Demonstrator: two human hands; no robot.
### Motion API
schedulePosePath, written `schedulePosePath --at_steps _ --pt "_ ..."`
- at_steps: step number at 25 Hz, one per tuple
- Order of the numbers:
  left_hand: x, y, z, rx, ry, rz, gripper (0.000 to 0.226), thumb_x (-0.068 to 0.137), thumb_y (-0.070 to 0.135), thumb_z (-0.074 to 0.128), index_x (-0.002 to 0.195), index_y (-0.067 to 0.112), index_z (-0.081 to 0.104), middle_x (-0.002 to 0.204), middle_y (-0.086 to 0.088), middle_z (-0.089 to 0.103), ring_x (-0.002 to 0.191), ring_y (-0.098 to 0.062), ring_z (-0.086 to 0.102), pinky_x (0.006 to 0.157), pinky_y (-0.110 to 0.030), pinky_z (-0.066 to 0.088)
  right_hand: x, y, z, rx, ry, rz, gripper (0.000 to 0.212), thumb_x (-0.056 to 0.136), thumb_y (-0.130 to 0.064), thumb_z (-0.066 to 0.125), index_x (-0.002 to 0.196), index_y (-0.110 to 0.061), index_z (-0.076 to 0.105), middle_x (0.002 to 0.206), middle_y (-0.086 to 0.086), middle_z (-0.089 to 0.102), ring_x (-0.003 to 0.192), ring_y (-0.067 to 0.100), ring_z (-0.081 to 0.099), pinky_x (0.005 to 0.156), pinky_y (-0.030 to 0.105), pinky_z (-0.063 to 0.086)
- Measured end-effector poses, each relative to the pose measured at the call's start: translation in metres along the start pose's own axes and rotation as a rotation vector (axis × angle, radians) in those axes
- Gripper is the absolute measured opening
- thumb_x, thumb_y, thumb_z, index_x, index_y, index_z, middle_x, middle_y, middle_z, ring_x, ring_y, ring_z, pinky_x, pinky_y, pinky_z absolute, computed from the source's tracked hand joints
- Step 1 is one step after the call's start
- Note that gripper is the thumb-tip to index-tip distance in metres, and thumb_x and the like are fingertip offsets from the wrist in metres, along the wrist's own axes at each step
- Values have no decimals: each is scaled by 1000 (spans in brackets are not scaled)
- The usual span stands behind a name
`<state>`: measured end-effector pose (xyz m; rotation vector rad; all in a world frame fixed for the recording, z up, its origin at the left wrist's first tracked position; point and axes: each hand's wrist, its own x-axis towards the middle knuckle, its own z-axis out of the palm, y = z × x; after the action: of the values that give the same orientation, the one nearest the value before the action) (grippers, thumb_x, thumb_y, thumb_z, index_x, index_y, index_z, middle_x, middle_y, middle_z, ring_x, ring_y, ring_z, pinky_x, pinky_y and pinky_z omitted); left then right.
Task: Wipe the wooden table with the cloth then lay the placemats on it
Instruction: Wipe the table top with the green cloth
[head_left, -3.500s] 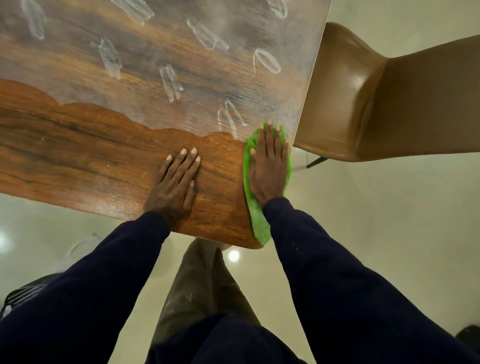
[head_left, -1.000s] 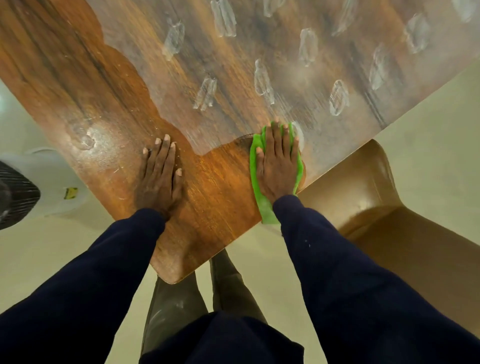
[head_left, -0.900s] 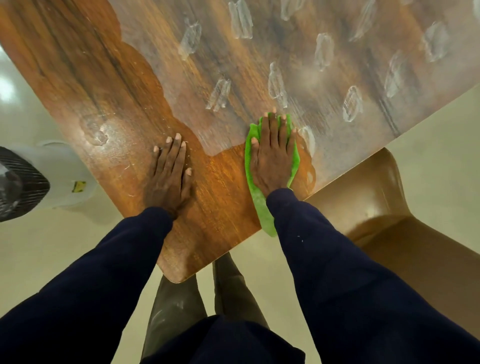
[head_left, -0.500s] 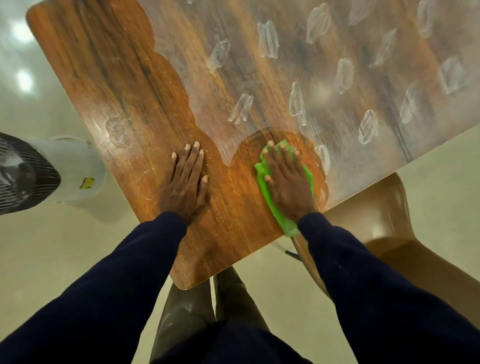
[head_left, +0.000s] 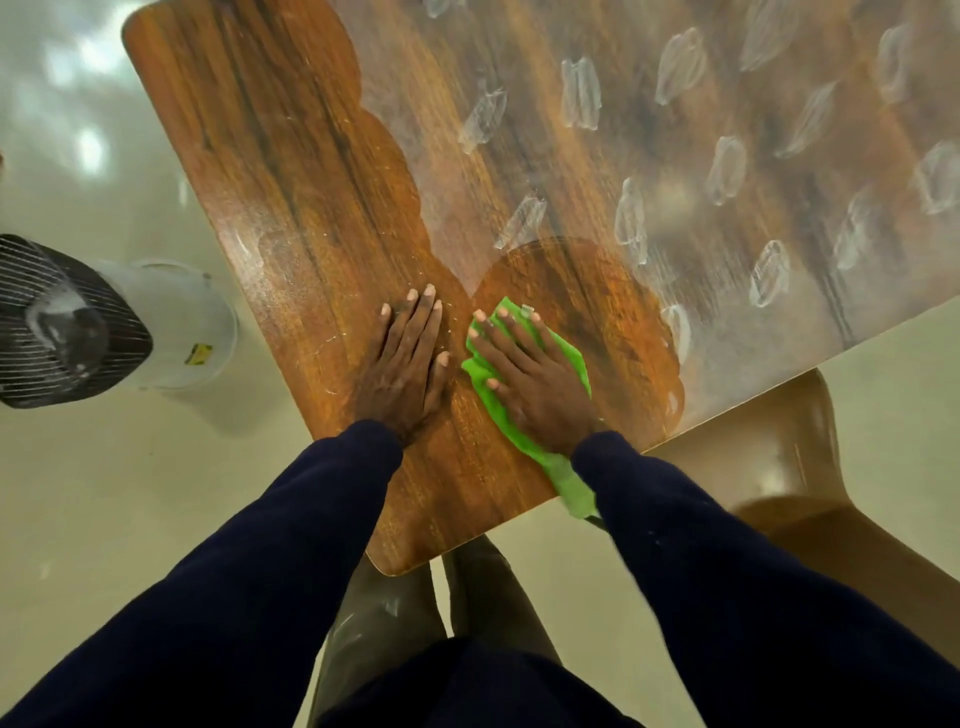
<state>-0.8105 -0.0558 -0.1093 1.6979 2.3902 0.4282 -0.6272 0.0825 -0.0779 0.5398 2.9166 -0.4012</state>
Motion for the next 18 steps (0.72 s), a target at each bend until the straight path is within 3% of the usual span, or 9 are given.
schedulePosePath --at_steps 2,5,7,10,13,15,16,18 --pt "0 -1 0 -19 12 2 59 111 28 35 163 2 26 173 -16 21 162 -29 17 131 -53 16 -3 20 -4 7 45 64 58 115 -37 26 169 -18 21 177 7 16 164 29 8 132 58 11" --pt "1 -5 -5 -71 2 14 62 111 31 38 164 2 24 173 -16 19 162 -29 14 132 -53 12 37 18 -12 21 192 463 56 116 -35 26 168 -15 23 176 9 18 164 29 10 132 56 12" --pt "0 -4 -10 -182 -25 24 63 111 32 36 165 3 21 175 -14 15 163 -28 10 132 -52 9 68 -6 -12 24 239 592 56 115 -35 25 167 -14 24 176 10 20 164 30 12 132 56 13" --pt "-6 -19 -25 -347 28 -41 60 111 30 32 164 2 24 174 -15 18 163 -28 12 132 -54 10 88 -60 -2 32 177 442 57 115 -36 24 168 -14 23 176 11 18 164 32 10 132 57 11" --pt "-32 -66 -52 -313 87 -177 54 112 23 33 161 1 32 171 -16 27 162 -29 19 129 -59 17 60 -87 9 13 38 101 57 115 -36 26 169 -15 20 177 9 13 164 31 7 131 58 11" --pt "-48 -109 -71 -246 87 -188 52 113 20 34 161 2 33 171 -15 29 161 -30 21 128 -60 19 53 -73 3 -13 32 -74 56 115 -34 26 169 -15 21 177 8 14 164 29 8 132 57 13" --pt "-54 -128 -77 -208 88 -194 51 114 21 32 161 2 33 170 -16 29 160 -31 22 129 -60 18 59 -66 1 -5 57 -46 55 115 -33 26 168 -15 23 177 8 16 164 29 10 131 57 14" --pt "-61 -155 -85 -165 98 -223 50 114 22 31 161 2 34 170 -17 30 160 -33 24 130 -58 17 86 -68 -5 39 148 264 54 115 -31 26 167 -15 26 176 8 19 164 29 12 131 56 15"
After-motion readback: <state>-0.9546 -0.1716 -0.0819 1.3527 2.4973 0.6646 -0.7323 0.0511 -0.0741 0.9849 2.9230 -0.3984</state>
